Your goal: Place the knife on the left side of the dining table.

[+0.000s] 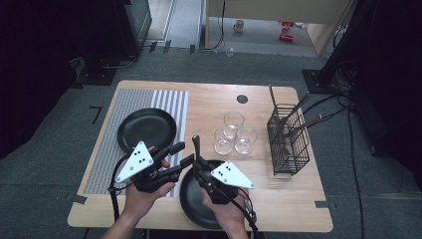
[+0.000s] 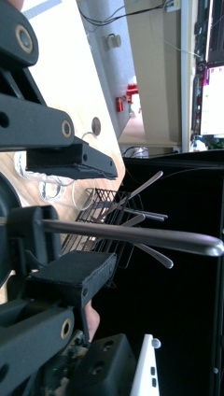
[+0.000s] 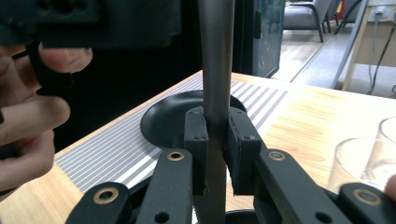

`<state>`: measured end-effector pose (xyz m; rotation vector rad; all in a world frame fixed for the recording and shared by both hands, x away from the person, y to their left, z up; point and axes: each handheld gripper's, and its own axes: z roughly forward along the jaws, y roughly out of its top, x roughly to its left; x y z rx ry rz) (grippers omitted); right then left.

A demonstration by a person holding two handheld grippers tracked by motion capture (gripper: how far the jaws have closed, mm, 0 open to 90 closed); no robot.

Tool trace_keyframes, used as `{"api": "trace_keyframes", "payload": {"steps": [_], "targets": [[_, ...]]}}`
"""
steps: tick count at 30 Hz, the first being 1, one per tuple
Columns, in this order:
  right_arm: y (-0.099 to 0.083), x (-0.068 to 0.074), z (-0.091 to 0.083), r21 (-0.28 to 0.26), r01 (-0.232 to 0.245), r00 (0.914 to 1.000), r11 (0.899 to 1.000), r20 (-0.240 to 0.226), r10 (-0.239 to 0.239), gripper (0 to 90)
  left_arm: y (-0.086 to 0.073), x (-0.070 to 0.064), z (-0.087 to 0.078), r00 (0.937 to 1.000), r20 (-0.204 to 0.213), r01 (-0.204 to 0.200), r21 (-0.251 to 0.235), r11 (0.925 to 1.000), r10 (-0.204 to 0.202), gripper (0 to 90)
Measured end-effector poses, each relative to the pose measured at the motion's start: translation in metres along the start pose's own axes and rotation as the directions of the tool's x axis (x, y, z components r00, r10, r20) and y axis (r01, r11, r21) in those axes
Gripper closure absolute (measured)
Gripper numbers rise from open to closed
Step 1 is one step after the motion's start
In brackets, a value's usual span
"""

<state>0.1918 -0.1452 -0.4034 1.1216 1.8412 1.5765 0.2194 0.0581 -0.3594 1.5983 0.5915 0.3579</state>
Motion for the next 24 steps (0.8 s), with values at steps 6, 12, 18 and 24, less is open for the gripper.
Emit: {"api": "trace_keyframes", "payload": {"steps": [6, 12, 18, 24], "targets": [[-0.003, 0.008, 0.004, 0.011, 0.009, 0.9996, 1.000, -0.025, -0.009, 80.4, 0.002, 0.000, -0.002, 1.0000, -0.008, 0.003, -0.005, 1.0000, -0.003, 54.1], [-0.006, 0.014, 0.007, 0.022, 0.024, 0.9989, 0.999, -0.042, -0.023, 80.4, 0.004, 0.000, -0.003, 0.9998, -0.016, 0.008, -0.013, 0.9999, -0.008, 59.6], [-0.009, 0.020, 0.011, 0.029, 0.039, 0.9974, 0.999, -0.061, -0.037, 80.4, 0.005, 0.001, -0.005, 0.9995, -0.018, 0.027, -0.017, 0.9995, -0.028, 68.2], [-0.012, 0.024, 0.013, 0.038, 0.048, 0.9963, 0.998, -0.073, -0.045, 80.4, 0.005, 0.001, -0.008, 0.9988, -0.038, 0.029, -0.029, 0.9992, -0.030, 83.6]]}}
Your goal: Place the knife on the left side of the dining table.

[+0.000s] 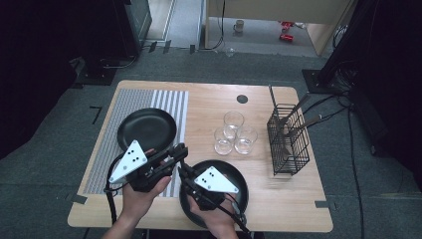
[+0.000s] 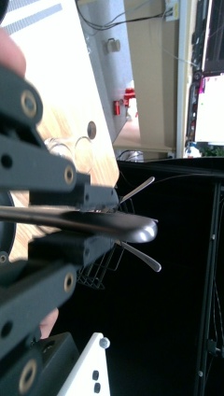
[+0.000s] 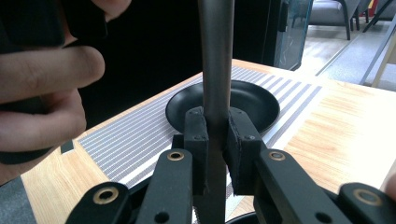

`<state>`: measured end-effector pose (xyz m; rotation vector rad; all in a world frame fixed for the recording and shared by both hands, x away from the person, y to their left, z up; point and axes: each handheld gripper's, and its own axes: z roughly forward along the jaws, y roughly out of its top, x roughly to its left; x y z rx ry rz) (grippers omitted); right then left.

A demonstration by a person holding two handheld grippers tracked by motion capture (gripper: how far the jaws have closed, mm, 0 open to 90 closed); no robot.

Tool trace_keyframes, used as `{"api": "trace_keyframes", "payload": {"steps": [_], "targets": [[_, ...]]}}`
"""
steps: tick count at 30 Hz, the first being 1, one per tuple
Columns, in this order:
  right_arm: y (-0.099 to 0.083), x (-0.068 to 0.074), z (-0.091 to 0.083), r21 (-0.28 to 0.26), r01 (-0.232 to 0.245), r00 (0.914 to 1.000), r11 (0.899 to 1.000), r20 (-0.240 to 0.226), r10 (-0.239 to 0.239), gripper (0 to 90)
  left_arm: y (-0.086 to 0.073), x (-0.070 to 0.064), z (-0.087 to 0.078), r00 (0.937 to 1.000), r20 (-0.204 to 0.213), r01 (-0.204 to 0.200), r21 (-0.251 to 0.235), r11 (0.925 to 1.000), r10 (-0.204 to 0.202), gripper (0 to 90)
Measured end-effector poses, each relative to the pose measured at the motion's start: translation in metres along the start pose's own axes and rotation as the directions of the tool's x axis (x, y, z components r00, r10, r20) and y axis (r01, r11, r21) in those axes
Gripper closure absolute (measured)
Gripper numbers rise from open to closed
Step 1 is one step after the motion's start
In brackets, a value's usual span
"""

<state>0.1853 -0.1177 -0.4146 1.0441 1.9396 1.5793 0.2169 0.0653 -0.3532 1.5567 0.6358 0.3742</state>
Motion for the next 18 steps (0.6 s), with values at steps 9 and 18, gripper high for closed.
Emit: {"api": "trace_keyframes", "payload": {"steps": [9, 18], "targets": [[0.002, -0.004, -0.004, 0.011, 0.009, 0.9994, 1.000, -0.035, -0.008, 76.6, 0.001, 0.002, -0.002, 0.9996, 0.020, 0.021, -0.001, 0.9998, -0.021, 84.9], [0.000, -0.019, -0.015, 0.022, 0.008, 0.9991, 1.000, -0.042, -0.007, 56.1, 0.001, 0.005, -0.005, 0.9999, 0.003, 0.010, -0.012, 0.9999, -0.010, 85.0]]}}
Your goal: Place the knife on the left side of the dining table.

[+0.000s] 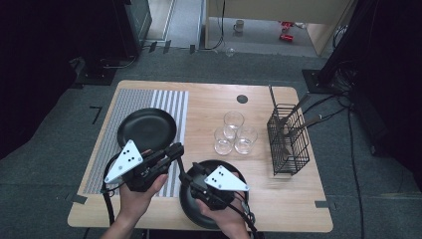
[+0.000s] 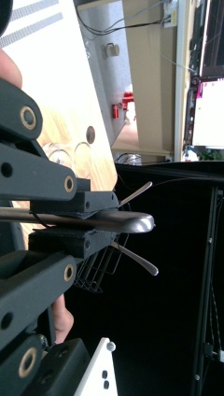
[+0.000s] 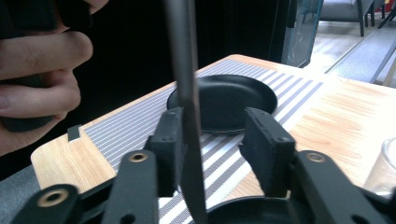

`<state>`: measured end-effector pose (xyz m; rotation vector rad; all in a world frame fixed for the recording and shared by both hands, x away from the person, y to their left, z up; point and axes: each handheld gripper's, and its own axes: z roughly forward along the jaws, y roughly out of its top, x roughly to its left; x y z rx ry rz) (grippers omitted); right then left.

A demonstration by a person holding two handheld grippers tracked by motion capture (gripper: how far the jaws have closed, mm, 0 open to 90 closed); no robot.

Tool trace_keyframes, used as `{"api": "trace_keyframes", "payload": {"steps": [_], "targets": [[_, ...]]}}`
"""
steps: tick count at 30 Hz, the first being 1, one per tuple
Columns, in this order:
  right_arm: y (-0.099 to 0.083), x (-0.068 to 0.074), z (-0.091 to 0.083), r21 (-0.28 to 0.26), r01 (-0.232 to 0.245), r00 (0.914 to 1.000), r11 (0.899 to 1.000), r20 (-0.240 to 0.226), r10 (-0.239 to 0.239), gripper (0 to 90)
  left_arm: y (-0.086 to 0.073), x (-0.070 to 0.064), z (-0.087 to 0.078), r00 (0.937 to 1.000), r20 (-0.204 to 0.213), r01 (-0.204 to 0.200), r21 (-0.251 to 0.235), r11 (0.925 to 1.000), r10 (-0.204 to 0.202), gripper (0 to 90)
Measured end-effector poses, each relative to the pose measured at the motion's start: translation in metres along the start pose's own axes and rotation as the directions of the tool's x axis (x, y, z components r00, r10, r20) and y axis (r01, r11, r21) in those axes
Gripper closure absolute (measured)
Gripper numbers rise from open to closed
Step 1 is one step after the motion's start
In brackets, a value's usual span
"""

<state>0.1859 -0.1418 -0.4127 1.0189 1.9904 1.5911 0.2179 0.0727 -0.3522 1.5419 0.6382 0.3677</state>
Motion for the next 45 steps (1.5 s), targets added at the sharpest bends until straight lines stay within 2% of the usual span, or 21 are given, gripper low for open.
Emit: {"api": "trace_keyframes", "payload": {"steps": [3, 5, 8, 11, 18, 31, 45], "targets": [[0.000, -0.006, -0.006, 0.000, -0.006, 0.9999, 1.000, 0.011, 0.006, 44.8, 0.000, 0.003, -0.001, 1.0000, 0.000, 0.004, -0.002, 1.0000, -0.004, 85.0], [0.000, -0.009, -0.008, 0.007, 0.008, 0.9997, 1.000, 0.022, -0.008, 38.4, 0.000, 0.005, -0.002, 1.0000, -0.002, 0.004, -0.003, 1.0000, -0.004, 85.0], [0.000, -0.012, -0.012, 0.017, 0.015, 0.9993, 1.000, 0.035, -0.015, 36.5, 0.000, 0.007, -0.002, 1.0000, -0.007, 0.005, 0.001, 1.0000, -0.005, 85.0], [-0.003, -0.020, -0.019, 0.031, 0.009, 0.9977, 0.999, 0.067, -0.011, 26.2, -0.001, 0.009, -0.003, 0.9999, -0.015, 0.007, 0.001, 1.0000, -0.007, 85.0], [-0.008, -0.033, -0.029, 0.054, 0.002, 0.9930, 0.999, 0.118, -0.008, 13.8, -0.003, 0.014, -0.005, 0.9996, -0.027, 0.013, 0.001, 0.9999, -0.012, 85.0], [-0.022, -0.064, -0.058, 0.049, -0.041, 0.9804, 0.998, 0.195, 0.030, 9.7, -0.010, 0.024, -0.014, 0.9965, -0.081, 0.023, 0.010, 0.9997, -0.022, 85.0], [-0.051, -0.106, -0.088, 0.042, -0.104, 0.9520, 0.994, 0.294, 0.087, 6.2, -0.017, 0.039, -0.019, 0.9901, -0.136, 0.035, 0.017, 0.9993, -0.032, 85.0]]}}
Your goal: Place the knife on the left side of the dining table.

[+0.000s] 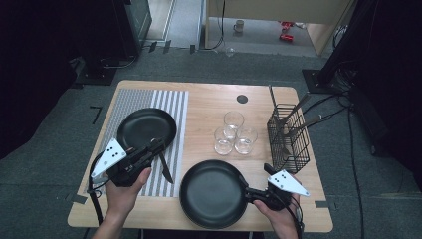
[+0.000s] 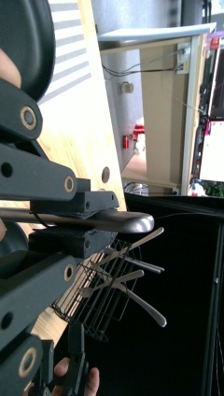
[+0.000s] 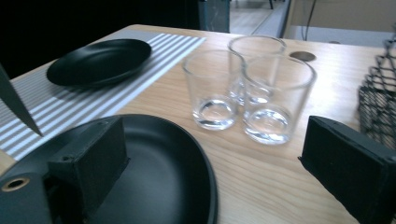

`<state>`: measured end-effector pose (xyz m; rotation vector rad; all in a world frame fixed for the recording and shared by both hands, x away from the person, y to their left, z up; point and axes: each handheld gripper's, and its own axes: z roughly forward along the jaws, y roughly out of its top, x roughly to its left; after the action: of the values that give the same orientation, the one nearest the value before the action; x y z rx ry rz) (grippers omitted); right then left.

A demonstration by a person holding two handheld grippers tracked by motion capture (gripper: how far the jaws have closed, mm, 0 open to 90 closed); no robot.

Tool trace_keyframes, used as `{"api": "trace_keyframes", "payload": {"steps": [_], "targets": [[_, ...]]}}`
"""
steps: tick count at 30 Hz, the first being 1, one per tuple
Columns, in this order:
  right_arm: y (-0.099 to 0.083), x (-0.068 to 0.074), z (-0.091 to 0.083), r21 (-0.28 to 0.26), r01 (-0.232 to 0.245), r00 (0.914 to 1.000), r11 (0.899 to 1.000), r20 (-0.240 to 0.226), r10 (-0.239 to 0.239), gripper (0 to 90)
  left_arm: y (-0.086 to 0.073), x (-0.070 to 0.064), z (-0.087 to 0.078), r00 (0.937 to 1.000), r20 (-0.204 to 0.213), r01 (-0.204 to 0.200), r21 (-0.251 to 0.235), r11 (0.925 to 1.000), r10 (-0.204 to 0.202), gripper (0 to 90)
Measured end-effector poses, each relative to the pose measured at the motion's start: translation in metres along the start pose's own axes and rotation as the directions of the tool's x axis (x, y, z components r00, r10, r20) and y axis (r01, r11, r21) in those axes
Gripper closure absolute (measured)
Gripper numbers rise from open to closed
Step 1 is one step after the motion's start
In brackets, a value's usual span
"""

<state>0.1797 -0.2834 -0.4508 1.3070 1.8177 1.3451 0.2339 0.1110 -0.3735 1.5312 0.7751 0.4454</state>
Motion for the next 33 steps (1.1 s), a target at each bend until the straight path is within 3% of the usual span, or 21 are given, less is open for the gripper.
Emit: {"api": "trace_keyframes", "payload": {"steps": [9, 20, 29, 33], "targets": [[-0.022, -0.028, -0.005, 0.028, -0.023, 0.9981, 0.999, 0.058, 0.021, 5.8, -0.006, 0.008, 0.002, 0.9998, -0.021, 0.005, 0.005, 1.0000, -0.005, 85.0], [-0.045, -0.053, -0.008, 0.090, -0.044, 0.9924, 0.995, 0.119, 0.033, 5.7, -0.014, 0.015, 0.007, 0.9990, -0.045, 0.003, 0.010, 0.9999, -0.002, 85.0], [-0.062, -0.071, -0.004, 0.183, -0.060, 0.9841, 0.981, 0.175, 0.028, 5.7, -0.014, 0.018, 0.006, 0.9986, -0.053, 0.002, 0.003, 1.0000, -0.002, 85.0], [-0.065, -0.075, -0.001, 0.229, -0.065, 0.9739, 0.971, 0.227, 0.011, 6.0, -0.014, 0.019, 0.006, 0.9982, -0.060, 0.003, 0.004, 1.0000, -0.003, 85.0]]}}
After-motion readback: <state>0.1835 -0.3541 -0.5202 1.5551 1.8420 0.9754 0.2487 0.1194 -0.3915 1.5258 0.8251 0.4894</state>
